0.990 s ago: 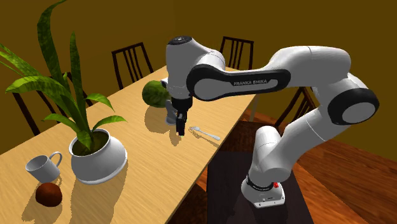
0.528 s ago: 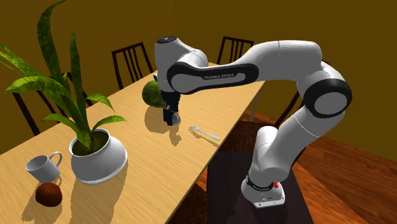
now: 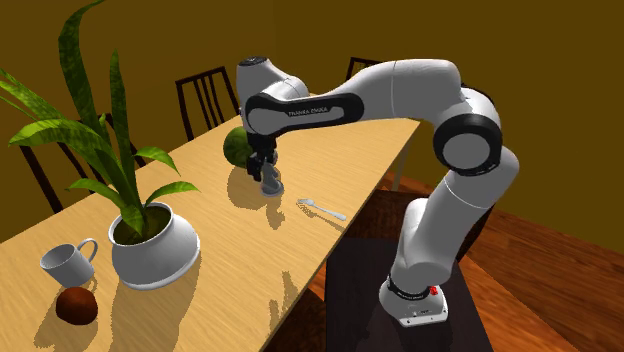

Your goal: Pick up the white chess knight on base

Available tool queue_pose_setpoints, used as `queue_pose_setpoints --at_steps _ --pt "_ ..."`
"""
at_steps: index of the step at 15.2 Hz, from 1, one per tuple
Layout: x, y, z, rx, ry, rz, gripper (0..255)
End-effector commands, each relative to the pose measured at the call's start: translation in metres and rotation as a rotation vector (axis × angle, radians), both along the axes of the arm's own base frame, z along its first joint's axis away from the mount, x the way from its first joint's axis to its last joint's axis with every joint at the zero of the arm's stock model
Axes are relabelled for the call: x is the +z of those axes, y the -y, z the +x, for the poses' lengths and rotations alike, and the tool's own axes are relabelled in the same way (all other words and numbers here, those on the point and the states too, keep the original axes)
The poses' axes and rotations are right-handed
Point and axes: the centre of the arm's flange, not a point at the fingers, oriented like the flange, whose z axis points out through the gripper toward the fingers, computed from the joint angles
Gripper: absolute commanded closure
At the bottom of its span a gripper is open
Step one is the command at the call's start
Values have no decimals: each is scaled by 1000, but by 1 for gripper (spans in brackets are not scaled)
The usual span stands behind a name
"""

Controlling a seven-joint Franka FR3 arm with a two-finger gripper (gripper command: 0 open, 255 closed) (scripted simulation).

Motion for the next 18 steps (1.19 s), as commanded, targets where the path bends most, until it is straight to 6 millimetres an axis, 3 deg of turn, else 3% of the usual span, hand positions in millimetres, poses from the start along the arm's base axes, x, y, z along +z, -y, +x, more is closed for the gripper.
queue_pose_setpoints --at_steps 1,11,18 --pt "-6 24 12 -32 2 -3 0" --pt "-34 145 50 -192 9 -12 0" --pt "-66 146 50 -193 9 -12 0"
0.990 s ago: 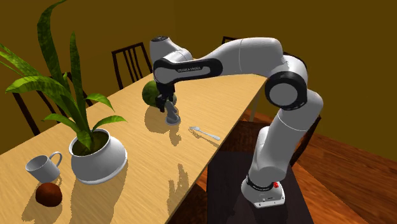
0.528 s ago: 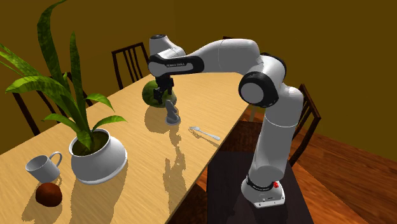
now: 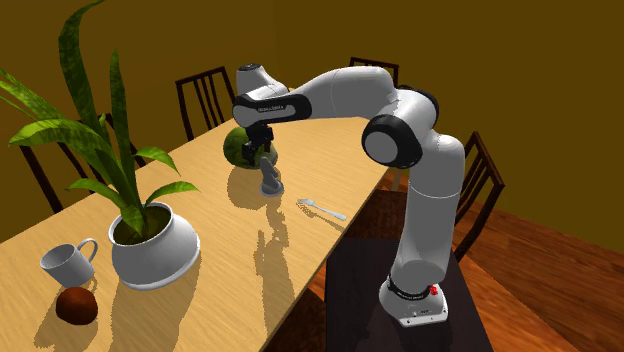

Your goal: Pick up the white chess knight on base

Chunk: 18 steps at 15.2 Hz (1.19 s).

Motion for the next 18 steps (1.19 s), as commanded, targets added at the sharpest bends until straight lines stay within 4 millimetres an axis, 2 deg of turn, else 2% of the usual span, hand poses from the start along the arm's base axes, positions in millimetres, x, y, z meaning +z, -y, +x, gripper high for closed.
queue_pose_setpoints --at_steps 1,3,4,13,18 --pt "-14 0 -1 0 0 0 0" --pt "-14 0 -1 0 0 0 0" --pt "-14 0 -1 0 0 0 255" --pt "-14 0 -1 0 0 0 255" --pt "12 0 -1 0 0 0 255"
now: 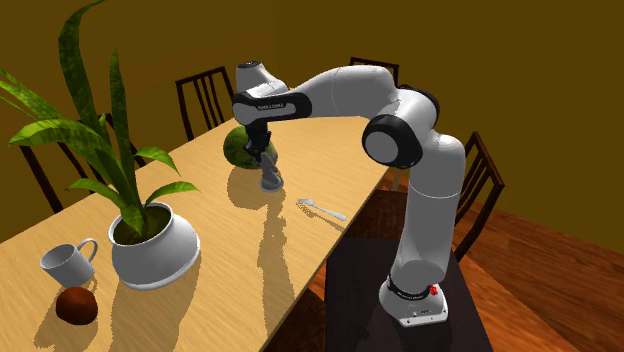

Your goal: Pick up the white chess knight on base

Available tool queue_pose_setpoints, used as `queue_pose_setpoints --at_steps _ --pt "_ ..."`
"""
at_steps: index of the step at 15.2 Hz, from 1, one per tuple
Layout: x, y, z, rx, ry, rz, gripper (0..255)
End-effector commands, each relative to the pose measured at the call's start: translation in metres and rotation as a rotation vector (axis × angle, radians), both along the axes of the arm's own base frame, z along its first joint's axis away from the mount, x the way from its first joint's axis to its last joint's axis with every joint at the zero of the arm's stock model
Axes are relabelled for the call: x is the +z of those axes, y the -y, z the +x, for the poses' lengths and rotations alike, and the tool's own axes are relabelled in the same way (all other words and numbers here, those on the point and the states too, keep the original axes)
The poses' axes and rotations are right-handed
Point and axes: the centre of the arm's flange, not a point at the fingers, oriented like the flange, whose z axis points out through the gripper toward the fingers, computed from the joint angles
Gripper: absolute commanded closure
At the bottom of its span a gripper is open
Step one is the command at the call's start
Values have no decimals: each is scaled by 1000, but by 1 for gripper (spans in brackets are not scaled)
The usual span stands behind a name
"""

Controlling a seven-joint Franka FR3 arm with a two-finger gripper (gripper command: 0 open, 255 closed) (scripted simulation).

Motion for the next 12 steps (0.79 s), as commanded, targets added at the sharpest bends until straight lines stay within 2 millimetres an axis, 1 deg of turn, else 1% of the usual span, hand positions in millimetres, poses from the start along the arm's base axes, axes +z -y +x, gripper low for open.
queue_pose_setpoints --at_steps 1,10,12 --pt "10 0 0 0 0 0 255" --pt "58 0 0 0 0 0 255" --pt "59 0 0 0 0 0 255"
